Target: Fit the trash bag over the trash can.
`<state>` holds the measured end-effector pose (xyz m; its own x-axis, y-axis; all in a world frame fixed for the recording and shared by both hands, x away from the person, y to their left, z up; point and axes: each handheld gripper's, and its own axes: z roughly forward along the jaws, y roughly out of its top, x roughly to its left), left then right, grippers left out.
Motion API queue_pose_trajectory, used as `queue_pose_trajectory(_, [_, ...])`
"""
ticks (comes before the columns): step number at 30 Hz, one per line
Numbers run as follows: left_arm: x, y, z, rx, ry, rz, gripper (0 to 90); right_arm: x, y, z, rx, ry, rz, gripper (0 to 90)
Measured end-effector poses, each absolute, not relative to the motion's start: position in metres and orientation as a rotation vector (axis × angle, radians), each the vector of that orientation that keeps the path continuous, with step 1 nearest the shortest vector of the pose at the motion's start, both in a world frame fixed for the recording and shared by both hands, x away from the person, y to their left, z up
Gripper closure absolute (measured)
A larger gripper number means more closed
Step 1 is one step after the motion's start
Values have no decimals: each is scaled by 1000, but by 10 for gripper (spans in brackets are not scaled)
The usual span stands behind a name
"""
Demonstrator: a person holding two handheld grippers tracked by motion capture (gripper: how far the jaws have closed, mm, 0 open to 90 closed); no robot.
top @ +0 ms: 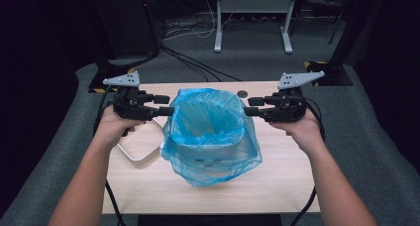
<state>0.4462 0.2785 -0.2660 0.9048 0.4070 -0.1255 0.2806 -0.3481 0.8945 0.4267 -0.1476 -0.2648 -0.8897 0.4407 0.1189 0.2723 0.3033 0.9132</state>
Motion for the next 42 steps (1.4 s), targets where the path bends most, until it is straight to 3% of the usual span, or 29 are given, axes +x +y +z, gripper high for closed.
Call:
queue_pose_trajectory(18, [472,266,-255,1945,523,143,451,452,-135,-262,728,2447,1672,564])
queue_pose_trajectory(20, [474,260,-255,1960,515,135,480,453,-130,-261,715,2461,1647,579])
queue_pose_trajectory(22, [476,255,-255,1982,500,140,573,455,-127,-261,714,2468,1623,607])
queue_pose_trajectory(31, [478,251,-248,2016,470,145,755,459,-125,-251,673,2468,1549,891])
queue_pose_trajectory(36, [482,256,-246,1993,502,181,843,460,-124,-250,670,2444,1493,900])
queue_pose_trajectory(42, [489,253,-259,2067,565,219,871,465,-123,-259,730,2409,1424,900])
